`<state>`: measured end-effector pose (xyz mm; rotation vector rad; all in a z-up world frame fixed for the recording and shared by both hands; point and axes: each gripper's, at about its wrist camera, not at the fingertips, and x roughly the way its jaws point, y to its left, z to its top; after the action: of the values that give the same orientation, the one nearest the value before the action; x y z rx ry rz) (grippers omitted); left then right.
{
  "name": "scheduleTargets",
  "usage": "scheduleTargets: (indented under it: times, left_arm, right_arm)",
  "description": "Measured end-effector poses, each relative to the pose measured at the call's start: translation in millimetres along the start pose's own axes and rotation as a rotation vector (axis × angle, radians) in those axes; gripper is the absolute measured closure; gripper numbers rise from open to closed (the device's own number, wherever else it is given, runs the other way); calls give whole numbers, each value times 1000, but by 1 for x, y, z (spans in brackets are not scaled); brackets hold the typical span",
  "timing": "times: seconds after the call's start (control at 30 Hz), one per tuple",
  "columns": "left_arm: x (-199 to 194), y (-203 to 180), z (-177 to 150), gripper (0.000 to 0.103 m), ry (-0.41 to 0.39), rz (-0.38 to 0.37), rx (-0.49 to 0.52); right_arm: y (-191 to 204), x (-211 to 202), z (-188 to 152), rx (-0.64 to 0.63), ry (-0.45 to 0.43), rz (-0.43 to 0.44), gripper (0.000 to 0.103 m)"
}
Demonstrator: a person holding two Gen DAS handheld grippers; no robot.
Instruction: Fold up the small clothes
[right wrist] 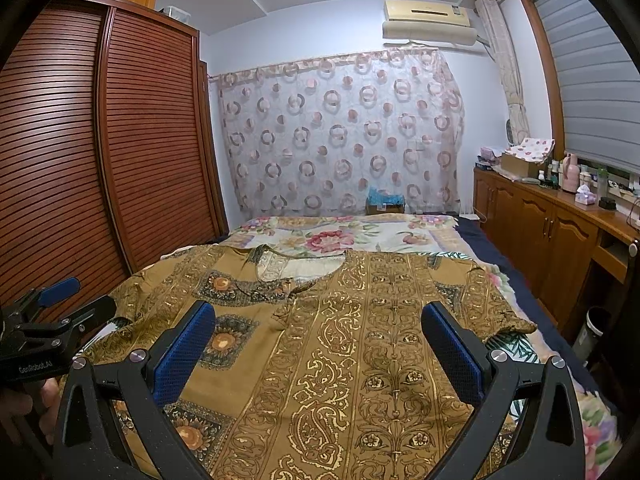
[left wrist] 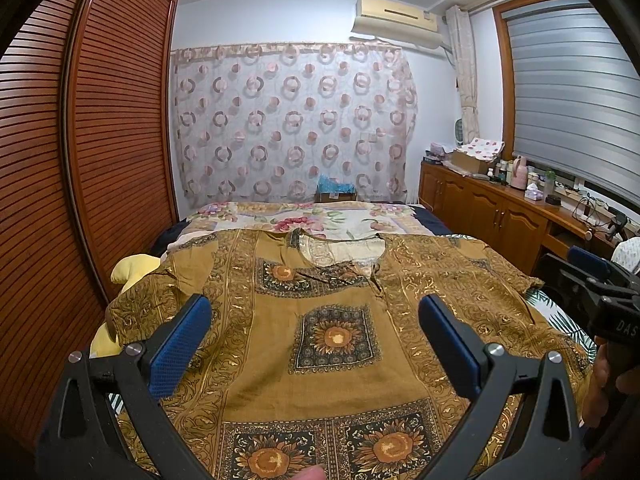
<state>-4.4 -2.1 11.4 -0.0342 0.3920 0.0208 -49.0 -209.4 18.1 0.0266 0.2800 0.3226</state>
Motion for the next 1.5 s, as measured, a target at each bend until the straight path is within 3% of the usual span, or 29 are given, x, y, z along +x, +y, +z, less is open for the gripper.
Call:
scheduleTargets:
  times: [1.5]
  left_arm:
    - [-5, -1, 2, 0, -12, 1, 7]
  right_arm:
    - [1, 1, 2, 2, -9, 2, 0]
